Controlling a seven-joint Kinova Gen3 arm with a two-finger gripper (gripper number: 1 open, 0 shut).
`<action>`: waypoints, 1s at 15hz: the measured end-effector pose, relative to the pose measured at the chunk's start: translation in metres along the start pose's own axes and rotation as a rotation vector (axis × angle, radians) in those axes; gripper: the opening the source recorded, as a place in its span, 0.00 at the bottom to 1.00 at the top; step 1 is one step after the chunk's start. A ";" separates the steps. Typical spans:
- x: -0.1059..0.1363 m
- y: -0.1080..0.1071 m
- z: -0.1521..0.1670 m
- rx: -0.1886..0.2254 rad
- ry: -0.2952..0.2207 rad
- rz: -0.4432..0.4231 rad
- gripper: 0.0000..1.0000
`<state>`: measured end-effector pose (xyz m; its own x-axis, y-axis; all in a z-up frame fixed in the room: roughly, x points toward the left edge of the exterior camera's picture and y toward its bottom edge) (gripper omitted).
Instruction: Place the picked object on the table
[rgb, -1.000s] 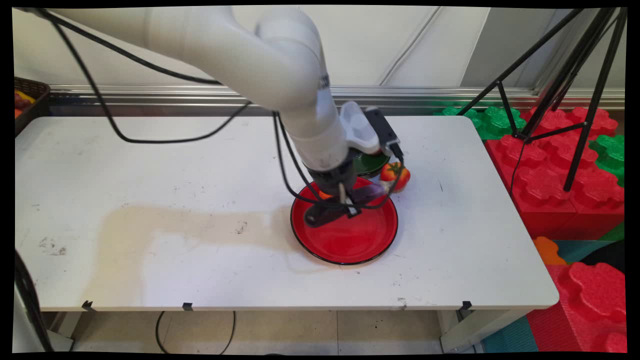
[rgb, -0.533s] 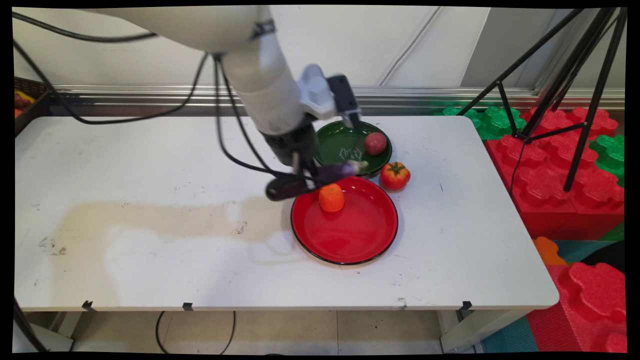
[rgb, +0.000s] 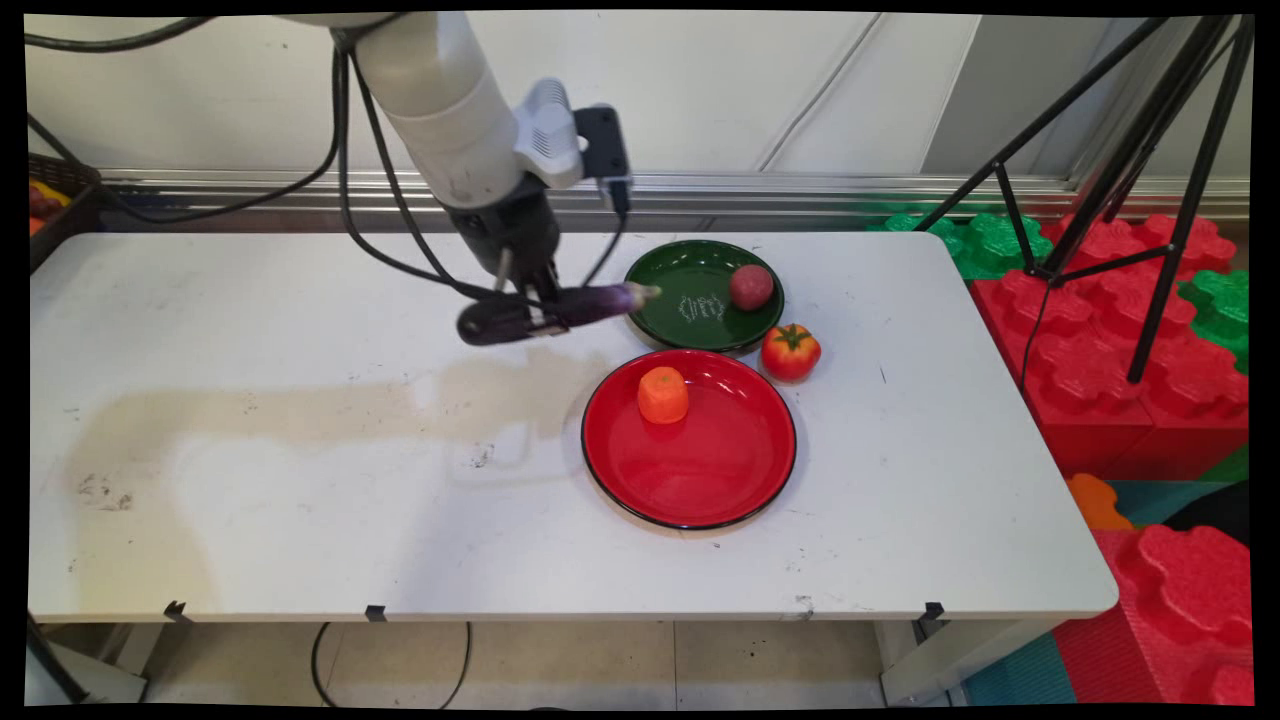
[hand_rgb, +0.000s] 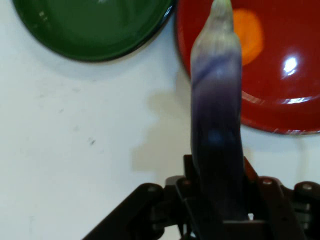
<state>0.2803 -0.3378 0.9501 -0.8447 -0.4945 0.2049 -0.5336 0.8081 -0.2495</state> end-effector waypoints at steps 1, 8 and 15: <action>-0.004 -0.008 0.002 0.002 -0.010 0.013 0.00; -0.023 -0.060 0.034 -0.021 -0.075 0.112 0.00; -0.036 -0.097 0.073 -0.065 -0.119 0.205 0.00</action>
<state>0.3591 -0.4218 0.8980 -0.9361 -0.3491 0.0421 -0.3498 0.9126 -0.2116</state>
